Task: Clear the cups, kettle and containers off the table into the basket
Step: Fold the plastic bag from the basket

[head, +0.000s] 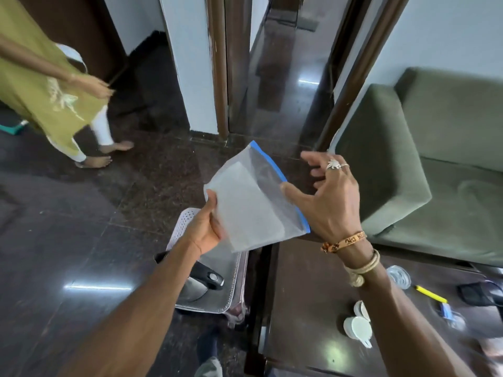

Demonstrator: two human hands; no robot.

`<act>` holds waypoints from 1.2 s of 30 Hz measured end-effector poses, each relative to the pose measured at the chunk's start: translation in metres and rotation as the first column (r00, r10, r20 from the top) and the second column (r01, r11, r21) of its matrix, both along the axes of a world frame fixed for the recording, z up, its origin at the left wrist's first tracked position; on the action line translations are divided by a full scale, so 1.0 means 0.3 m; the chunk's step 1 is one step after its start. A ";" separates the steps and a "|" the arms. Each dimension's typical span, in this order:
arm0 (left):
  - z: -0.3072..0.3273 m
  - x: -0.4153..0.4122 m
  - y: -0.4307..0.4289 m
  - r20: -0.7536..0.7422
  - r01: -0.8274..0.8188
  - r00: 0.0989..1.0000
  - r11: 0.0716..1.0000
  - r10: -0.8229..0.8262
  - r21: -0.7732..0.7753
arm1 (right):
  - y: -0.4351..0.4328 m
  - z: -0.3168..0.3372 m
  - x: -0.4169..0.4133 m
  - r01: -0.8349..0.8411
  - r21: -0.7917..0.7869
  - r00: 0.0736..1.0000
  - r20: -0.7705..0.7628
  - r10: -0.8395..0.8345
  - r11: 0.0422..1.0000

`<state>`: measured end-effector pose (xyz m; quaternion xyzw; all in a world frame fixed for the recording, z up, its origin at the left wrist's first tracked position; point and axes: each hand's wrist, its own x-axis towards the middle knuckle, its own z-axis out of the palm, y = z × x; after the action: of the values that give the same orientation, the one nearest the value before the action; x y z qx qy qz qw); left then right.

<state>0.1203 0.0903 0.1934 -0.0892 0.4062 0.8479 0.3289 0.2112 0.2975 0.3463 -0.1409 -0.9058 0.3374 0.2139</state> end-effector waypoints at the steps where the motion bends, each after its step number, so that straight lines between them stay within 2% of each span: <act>1: 0.013 0.036 0.028 0.006 -0.010 1.000 1.000 0.010 0.019 | 0.014 0.030 0.028 -0.028 -0.111 0.997 0.072 0.036 0.993; 3: 0.037 0.098 0.082 0.017 -0.012 1.000 0.998 0.010 0.067 | 0.040 0.071 0.079 -0.109 -0.278 0.980 0.130 0.149 0.955; 7: 0.040 0.185 0.184 0.057 -0.005 0.998 0.987 -0.004 0.159 | 0.037 0.143 0.174 -0.247 -0.225 0.965 0.028 0.260 0.942; 11: 0.014 0.252 0.273 0.178 0.095 0.976 0.980 -0.127 0.176 | 0.013 0.182 0.225 -0.355 0.000 0.935 -0.022 0.355 0.935; 16: 0.044 0.299 0.352 0.131 0.153 0.971 0.941 -0.200 0.301 | 0.036 0.180 0.260 -0.413 0.246 0.904 -0.005 0.428 0.877; 20: 0.076 0.300 0.368 0.084 0.190 0.969 0.922 -0.231 0.337 | 0.057 0.171 0.269 -0.313 0.504 0.919 -0.055 0.391 0.805; 24: 0.080 0.306 0.373 0.086 0.122 0.984 0.937 -0.158 0.326 | 0.069 0.166 0.278 -0.177 0.741 0.928 -0.093 0.360 0.648; 26: 0.093 0.318 0.385 0.075 0.089 0.990 0.951 -0.117 0.297 | 0.076 0.165 0.291 -0.157 0.823 0.936 -0.052 0.347 0.546; 28: 0.105 0.329 0.392 0.055 0.068 0.995 0.963 -0.085 0.262 | 0.073 0.162 0.307 -0.215 0.848 0.942 0.049 0.331 0.485; 30: 0.107 0.335 0.397 0.050 0.056 0.996 0.970 -0.070 0.237 | 0.058 0.161 0.315 -0.307 0.805 0.944 0.190 0.271 0.507; 33: 0.098 0.345 0.400 0.044 0.068 0.996 0.978 -0.079 0.197 | 0.047 0.152 0.313 -0.358 0.690 0.927 0.344 0.150 0.629; 36: 0.098 0.356 0.401 0.034 0.083 0.995 0.978 -0.091 0.191 | 0.069 0.152 0.311 -0.446 0.472 0.865 0.445 0.232 0.760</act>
<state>0.2271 0.2105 0.2228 -0.0575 0.3200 0.8655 0.3811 0.3044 0.3183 0.3920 0.0381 -0.9975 0.0583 0.0102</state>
